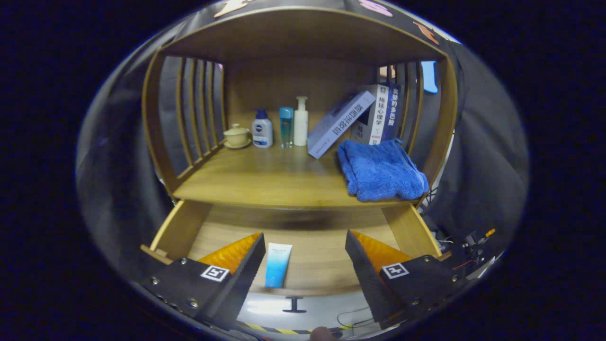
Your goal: Pull open the drawer, take out the items inside it, and place them on the countertop above the cabinet.
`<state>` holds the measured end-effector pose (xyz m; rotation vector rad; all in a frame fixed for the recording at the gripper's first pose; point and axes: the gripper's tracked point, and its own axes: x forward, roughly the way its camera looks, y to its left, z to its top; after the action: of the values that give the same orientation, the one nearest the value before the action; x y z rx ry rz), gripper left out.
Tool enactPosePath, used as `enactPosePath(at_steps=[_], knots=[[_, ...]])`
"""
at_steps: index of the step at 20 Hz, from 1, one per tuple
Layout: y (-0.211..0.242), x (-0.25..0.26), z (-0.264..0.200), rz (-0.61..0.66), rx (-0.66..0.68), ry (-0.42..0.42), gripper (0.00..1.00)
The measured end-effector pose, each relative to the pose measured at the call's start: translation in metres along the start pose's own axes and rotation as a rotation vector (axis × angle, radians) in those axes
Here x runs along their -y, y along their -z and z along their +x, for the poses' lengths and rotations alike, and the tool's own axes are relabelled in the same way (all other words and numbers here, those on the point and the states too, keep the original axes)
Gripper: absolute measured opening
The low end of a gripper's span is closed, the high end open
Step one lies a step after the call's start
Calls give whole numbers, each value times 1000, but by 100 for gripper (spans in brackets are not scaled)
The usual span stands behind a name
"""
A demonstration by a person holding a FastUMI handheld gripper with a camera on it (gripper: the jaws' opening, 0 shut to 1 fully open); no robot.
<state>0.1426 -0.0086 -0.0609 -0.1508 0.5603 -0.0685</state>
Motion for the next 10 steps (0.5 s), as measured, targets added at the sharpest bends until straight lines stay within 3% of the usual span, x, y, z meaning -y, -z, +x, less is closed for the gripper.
enactPosePath(at_steps=[2,7,10], knots=[[17,7,32,-5,-121,27,100],[85,-11,70,70,-509,-51,100],[102,-19,79,75,-608,-33,100]])
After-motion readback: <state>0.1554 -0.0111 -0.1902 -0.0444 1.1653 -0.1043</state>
